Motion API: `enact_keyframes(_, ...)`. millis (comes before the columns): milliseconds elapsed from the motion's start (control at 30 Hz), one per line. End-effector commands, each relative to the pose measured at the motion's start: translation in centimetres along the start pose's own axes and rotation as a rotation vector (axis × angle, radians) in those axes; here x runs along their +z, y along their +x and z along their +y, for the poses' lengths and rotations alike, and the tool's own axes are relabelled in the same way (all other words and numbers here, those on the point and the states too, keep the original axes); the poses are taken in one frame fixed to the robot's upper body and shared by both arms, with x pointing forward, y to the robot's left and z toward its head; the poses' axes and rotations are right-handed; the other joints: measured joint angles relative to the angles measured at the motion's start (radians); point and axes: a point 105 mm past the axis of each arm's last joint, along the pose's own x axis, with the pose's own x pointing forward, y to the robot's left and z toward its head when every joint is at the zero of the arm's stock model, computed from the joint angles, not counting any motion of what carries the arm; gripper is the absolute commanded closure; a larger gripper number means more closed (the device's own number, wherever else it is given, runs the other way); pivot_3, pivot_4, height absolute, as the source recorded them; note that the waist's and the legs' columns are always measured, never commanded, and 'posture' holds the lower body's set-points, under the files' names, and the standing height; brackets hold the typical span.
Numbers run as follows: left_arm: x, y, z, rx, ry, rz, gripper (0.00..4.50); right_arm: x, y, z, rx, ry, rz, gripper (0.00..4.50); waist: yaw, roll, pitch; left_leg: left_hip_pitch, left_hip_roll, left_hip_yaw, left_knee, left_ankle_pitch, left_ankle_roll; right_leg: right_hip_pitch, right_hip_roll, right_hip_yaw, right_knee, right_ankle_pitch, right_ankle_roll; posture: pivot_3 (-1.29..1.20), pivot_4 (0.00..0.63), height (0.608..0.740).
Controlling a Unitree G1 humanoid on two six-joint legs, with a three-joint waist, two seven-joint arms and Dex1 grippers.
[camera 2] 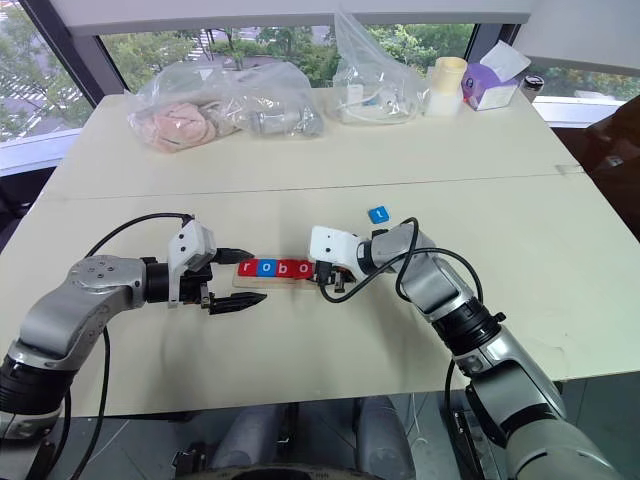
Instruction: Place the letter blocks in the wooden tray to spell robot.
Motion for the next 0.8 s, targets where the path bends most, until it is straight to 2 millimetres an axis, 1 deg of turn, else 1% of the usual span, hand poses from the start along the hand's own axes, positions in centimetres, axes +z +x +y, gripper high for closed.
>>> enact_keyframes(33, 0.4, -0.1, -0.1, 0.001, 0.023, -0.013, 0.0, 1.0, 0.1, -0.7, -0.029, -0.015, -0.02, 3.41, 0.0, 0.0, 0.0, 0.0, 0.0, 0.0, 0.0, 0.0, 0.0, 0.0, 0.0, 0.0, 0.0, 0.0, 0.0, 0.0, 0.15, 0.74)
enact_keyframes(67, 0.4, -0.1, -0.1, 0.002, 0.023, -0.014, 0.0, 0.9, 0.2, -0.7, -0.031, -0.014, -0.019, 3.41, 0.0, 0.0, 0.0, 0.0, 0.0, 0.0, 0.0, 0.0, 0.0, 0.0, 0.0, 0.0, 0.0, 0.0, 0.0, 0.0, 0.15, 0.74)
enact_keyframes(133, 0.4, -0.1, -0.1, 0.005, 0.023, -0.014, 0.0, 0.8, 0.1, -0.8, -0.033, -0.013, -0.017, 2.37, 0.0, 0.0, 0.0, 0.0, 0.0, 0.0, 0.0, 0.0, 0.0, 0.0, 0.0, 0.0, 0.0, 0.0, 0.0, 0.0, 0.15, 0.74)
enact_keyframes(200, 0.4, 0.0, -0.1, 0.005, 0.022, -0.016, 0.0, 0.8, 0.1, -1.0, -0.048, -0.014, -0.016, 1.5, 0.0, 0.0, 0.0, 0.0, 0.0, 0.0, 0.0, 0.0, 0.0, 0.0, 0.0, 0.0, 0.0, 0.0, 0.0, 0.0, 0.15, 0.74)
enact_keyframes(267, 0.4, 0.0, -0.2, 0.005, 0.022, -0.017, 0.0, 1.0, 0.1, -1.4, -0.069, -0.016, -0.016, 0.41, 0.0, 0.0, 0.0, 0.0, 0.0, 0.0, 0.0, 0.0, 0.0, 0.0, 0.0, 0.0, 0.0, 0.0, 0.0, 0.0, 0.15, 0.74)
enact_keyframes(300, 0.4, 0.0, -0.2, 0.005, 0.021, -0.017, 0.0, 1.3, -0.1, -1.8, -0.091, -0.015, -0.026, 0.02, -0.001, 0.0, 0.0, 0.0, 0.0, 0.0, 0.0, 0.0, 0.0, 0.0, 0.0, 0.0, 0.0, 0.0, 0.0, 0.0, 0.15, 0.74)
enact_keyframes(400, 0.4, 0.1, -0.2, 0.005, 0.022, -0.019, 0.0, 2.3, -0.8, -2.7, -0.13, -0.009, -0.065, 0.02, -0.001, 0.0, 0.0, 0.0, 0.0, 0.0, 0.0, 0.0, 0.0, 0.0, 0.0, 0.0, 0.0, 0.0, 0.0, 0.0, 0.15, 0.74)
enact_keyframes(500, 0.4, 0.0, -0.2, 0.007, 0.021, -0.018, 0.0, 2.7, -1.1, -2.8, -0.137, -0.003, -0.085, 0.02, 0.0, 0.0, 0.0, 0.0, 0.0, 0.0, 0.0, 0.0, 0.0, 0.0, 0.0, 0.0, 0.0, 0.0, 0.0, 0.0, 0.15, 0.74)
enact_keyframes(700, 0.5, 0.1, -0.1, 0.005, 0.021, -0.022, 0.0, 2.9, -0.8, -1.3, -0.101, -0.004, -0.104, 0.02, 0.0, 0.0, 0.0, 0.0, 0.0, 0.0, 0.0, 0.0, 0.0, 0.0, 0.0, 0.0, 0.0, 0.0, 0.0, 0.0, 0.15, 0.74)
enact_keyframes(800, 0.5, 0.1, 0.0, 0.007, 0.021, -0.024, 0.0, 2.9, -0.6, -1.1, -0.105, 0.005, -0.108, 0.02, 0.0, 0.0, 0.0, 0.0, 0.0, 0.0, 0.0, 0.0, 0.0, 0.0, 0.0, 0.0, 0.0, 0.0, 0.0, 0.0, 0.15, 0.74)
